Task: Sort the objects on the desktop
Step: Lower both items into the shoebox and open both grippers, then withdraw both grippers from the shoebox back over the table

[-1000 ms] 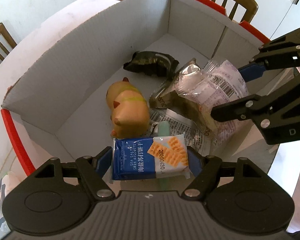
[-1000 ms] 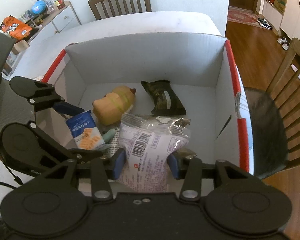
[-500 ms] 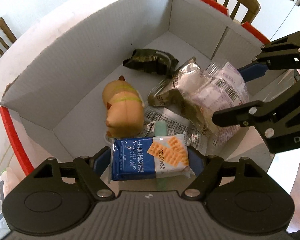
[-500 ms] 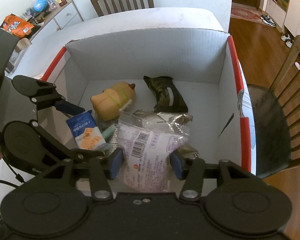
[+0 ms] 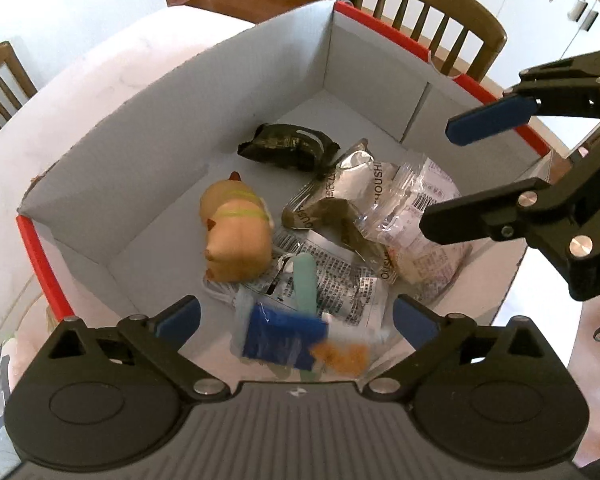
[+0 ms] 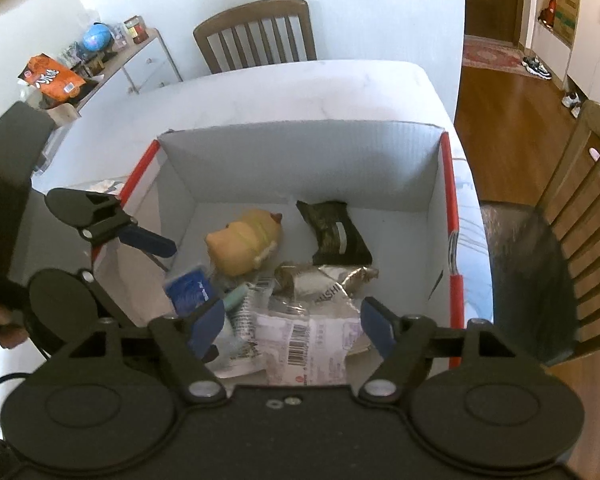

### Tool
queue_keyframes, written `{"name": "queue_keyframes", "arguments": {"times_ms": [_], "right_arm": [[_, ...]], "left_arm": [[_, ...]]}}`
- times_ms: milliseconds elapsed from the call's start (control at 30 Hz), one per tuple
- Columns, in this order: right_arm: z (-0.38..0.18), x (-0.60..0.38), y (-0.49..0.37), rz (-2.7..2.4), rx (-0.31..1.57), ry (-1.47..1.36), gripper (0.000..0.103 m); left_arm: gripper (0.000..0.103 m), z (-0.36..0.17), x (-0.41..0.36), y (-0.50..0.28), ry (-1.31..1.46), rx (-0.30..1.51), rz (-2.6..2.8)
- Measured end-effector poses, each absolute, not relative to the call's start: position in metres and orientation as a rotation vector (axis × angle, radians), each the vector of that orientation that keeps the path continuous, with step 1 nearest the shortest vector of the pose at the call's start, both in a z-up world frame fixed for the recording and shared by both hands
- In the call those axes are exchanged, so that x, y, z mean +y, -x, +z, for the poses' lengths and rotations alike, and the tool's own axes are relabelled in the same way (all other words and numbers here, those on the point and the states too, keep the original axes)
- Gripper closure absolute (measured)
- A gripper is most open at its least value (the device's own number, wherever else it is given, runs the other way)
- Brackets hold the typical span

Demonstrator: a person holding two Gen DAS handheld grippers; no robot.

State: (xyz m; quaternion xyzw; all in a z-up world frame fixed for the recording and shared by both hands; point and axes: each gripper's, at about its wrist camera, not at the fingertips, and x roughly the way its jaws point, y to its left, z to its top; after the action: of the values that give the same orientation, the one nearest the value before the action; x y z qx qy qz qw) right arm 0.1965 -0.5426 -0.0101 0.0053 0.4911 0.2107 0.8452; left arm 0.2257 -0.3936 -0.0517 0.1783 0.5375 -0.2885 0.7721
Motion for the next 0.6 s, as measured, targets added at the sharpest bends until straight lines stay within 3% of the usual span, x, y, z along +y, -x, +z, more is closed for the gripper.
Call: {"name": "queue_keyframes", "arguments": {"times_ms": [600], "right_arm": [[0.01,-0.532,-0.184,0.473,0.983,-0.024,0.028]], "left_arm": [[0.0,-0.004,-0.355,-0.191,-0.256,1.017,-0.581]]}}
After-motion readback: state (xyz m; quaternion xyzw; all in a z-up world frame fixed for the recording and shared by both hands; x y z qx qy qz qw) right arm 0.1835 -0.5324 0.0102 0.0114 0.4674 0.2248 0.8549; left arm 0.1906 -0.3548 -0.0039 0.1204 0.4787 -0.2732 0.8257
